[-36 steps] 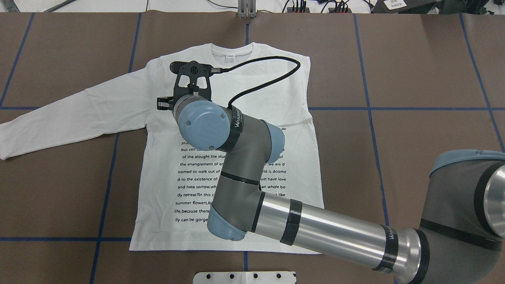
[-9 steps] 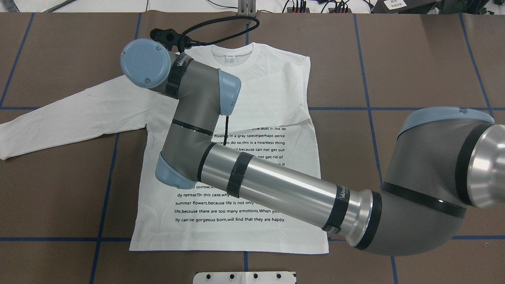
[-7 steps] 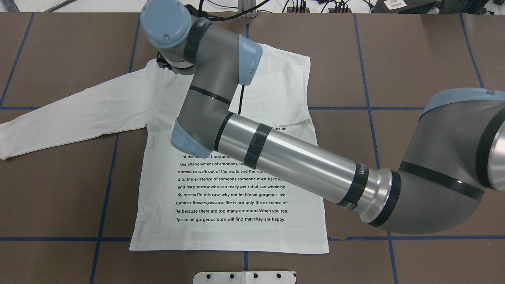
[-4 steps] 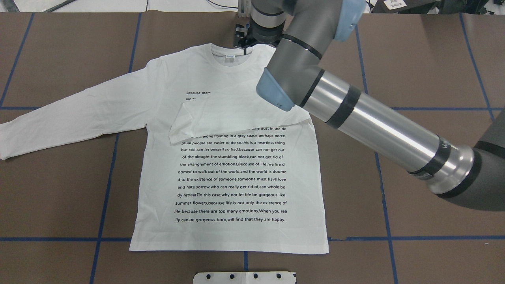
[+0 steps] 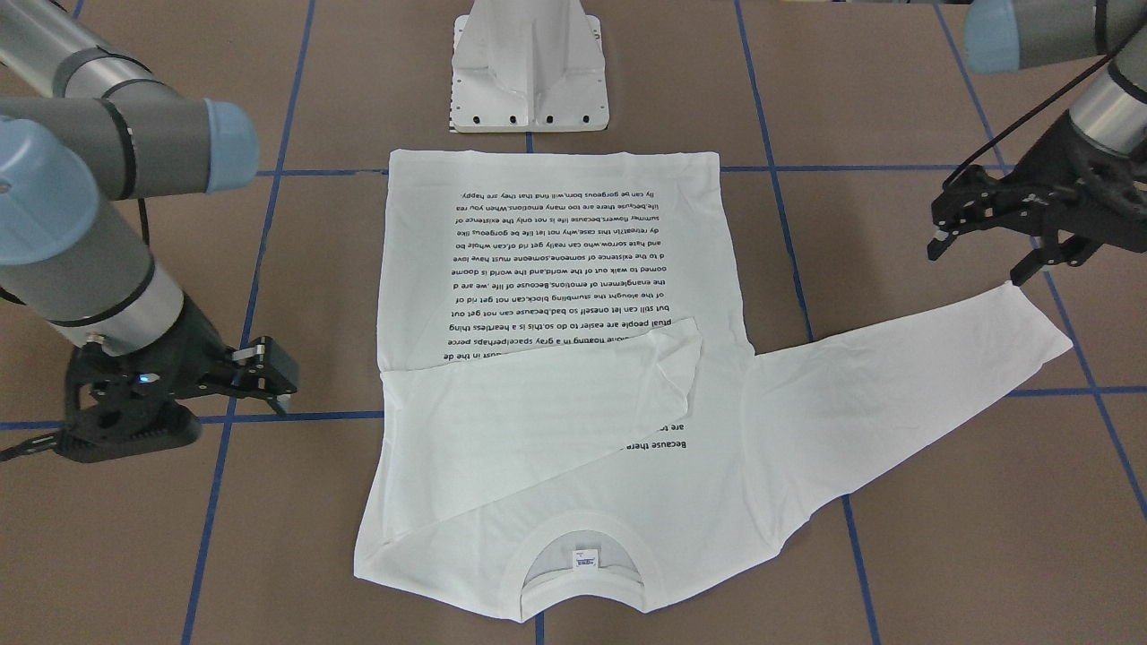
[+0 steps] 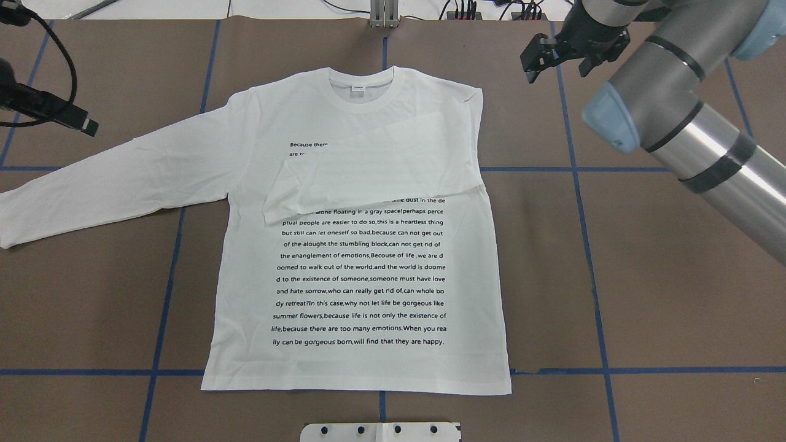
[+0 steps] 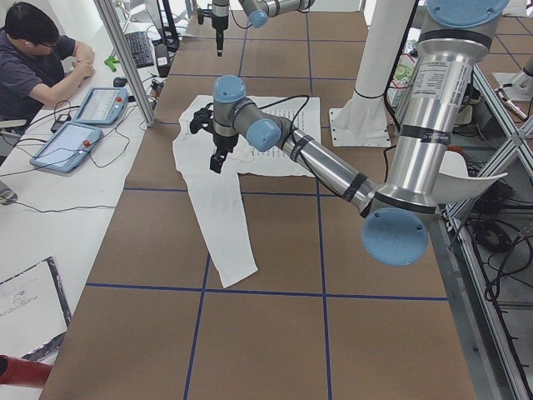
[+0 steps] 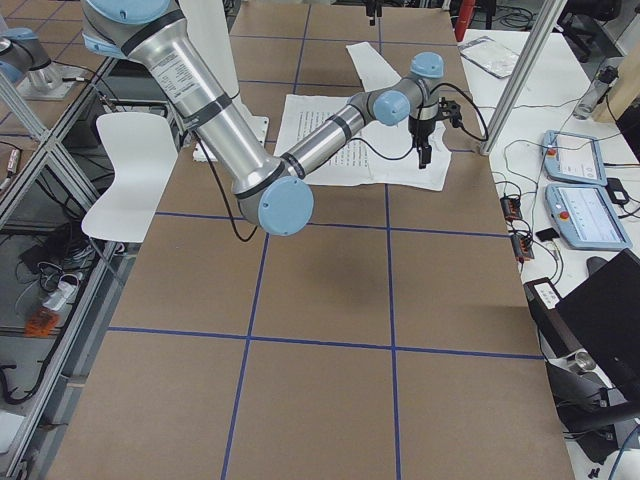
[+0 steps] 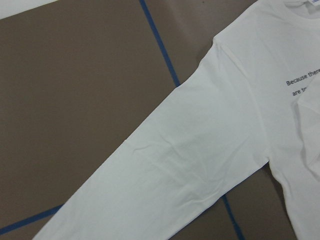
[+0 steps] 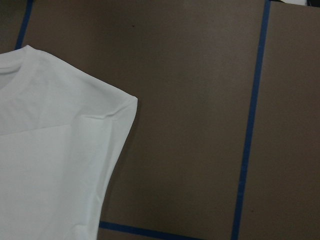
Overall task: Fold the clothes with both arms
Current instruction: 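Withdraw the right arm while the left arm moves over the shirt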
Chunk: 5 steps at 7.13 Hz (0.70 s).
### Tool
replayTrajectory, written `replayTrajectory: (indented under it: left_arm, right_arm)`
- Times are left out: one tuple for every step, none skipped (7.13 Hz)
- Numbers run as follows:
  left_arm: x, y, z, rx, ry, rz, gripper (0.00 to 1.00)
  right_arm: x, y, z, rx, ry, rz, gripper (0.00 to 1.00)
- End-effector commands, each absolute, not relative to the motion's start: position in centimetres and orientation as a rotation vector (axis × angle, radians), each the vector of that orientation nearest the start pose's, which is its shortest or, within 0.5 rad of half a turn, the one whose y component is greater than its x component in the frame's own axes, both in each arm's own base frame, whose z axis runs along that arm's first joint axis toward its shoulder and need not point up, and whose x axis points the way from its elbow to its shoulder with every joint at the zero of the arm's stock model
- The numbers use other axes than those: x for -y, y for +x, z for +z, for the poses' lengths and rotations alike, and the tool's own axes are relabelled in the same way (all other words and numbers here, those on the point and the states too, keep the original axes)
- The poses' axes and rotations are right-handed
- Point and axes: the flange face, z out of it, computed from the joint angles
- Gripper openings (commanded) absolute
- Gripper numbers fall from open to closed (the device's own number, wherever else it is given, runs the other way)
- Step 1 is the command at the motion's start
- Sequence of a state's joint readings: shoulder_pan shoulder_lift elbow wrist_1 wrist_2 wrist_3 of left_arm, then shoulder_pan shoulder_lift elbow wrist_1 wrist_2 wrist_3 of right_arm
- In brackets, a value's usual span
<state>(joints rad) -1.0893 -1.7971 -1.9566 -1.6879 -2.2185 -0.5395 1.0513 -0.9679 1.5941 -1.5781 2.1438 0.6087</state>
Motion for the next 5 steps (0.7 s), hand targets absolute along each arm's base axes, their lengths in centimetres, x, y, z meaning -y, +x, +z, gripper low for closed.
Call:
replayTrajectory:
  left_arm:
    - [48.2, 30.8, 30.1, -0.903, 0.209, 0.019, 1.0]
    - [46.1, 35.2, 28.6, -0.914, 0.162, -0.045, 1.0]
    - [43.9, 39.7, 28.1, -0.895, 0.142, -0.115, 1.0]
    - [43.6, 42.6, 28.2, -0.87, 0.134, -0.166, 1.0]
    - [44.9, 45.7, 28.5, -0.835, 0.124, -0.209, 1.0]
  right_arm:
    - [61.8, -19.2, 36.4, 0.779, 0.212, -0.149, 1.0]
    - [61.1, -16.2, 39.1, 0.782, 0.209, -0.182, 1.0]
    - [60.8, -14.5, 40.6, 0.777, 0.209, -0.189, 1.0]
    - [60.7, -14.4, 41.2, 0.775, 0.204, -0.193, 1.0]
    - [60.6, -14.4, 41.2, 0.775, 0.206, -0.193, 1.0]
